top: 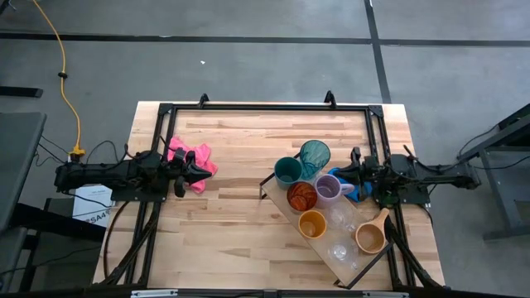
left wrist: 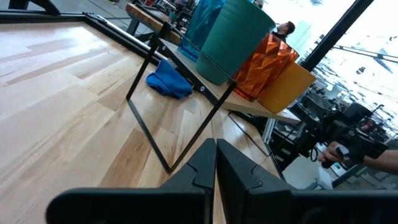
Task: Stack small to large cups/mugs on shelf
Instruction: Return to Home Position
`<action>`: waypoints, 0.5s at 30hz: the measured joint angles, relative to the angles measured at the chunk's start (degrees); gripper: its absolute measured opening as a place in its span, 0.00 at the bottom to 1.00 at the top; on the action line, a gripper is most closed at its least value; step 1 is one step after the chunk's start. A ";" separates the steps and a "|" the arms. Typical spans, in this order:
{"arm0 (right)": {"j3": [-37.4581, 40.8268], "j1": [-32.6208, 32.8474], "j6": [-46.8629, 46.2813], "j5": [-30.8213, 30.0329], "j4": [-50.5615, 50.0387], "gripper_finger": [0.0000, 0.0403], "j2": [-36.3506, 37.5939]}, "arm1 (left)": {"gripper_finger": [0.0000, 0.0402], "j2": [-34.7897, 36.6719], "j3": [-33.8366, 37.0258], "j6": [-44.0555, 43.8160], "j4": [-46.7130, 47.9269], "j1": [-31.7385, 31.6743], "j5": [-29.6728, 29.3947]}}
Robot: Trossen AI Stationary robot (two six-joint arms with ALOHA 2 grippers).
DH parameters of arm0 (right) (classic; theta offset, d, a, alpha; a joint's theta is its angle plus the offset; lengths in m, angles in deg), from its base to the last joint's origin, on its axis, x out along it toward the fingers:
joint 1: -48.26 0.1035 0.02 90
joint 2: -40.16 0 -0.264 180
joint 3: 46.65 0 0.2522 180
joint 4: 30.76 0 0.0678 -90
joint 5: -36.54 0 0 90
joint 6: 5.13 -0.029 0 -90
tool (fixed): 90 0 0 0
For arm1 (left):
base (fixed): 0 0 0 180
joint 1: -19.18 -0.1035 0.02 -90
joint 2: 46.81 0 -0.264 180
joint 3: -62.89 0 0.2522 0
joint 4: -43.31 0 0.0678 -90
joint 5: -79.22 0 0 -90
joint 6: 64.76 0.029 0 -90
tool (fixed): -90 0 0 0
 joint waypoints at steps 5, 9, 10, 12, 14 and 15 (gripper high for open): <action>-0.02 0.00 0.62 0.09 -0.53 0.00 -0.20 | 0.00 0.00 -0.02 0.00 0.00 0.01 0.00; -0.02 0.00 0.20 0.13 -0.57 0.00 -0.17 | 0.00 0.00 -0.02 0.00 -0.02 0.00 0.00; -0.02 0.00 0.16 0.13 -0.57 0.00 -0.17 | 0.00 0.00 -0.02 0.00 0.00 0.00 0.00; -0.02 0.00 0.17 0.13 -0.60 0.00 -0.17 | 0.01 0.00 -0.02 0.00 0.00 0.02 0.00; -0.02 0.00 0.17 0.13 -0.62 0.00 -0.17 | 0.01 0.00 -0.02 -0.01 0.00 0.00 0.00; -0.02 0.00 0.17 0.13 -0.62 0.00 -0.17 | 0.00 0.00 -0.02 -0.01 0.00 0.01 0.00</action>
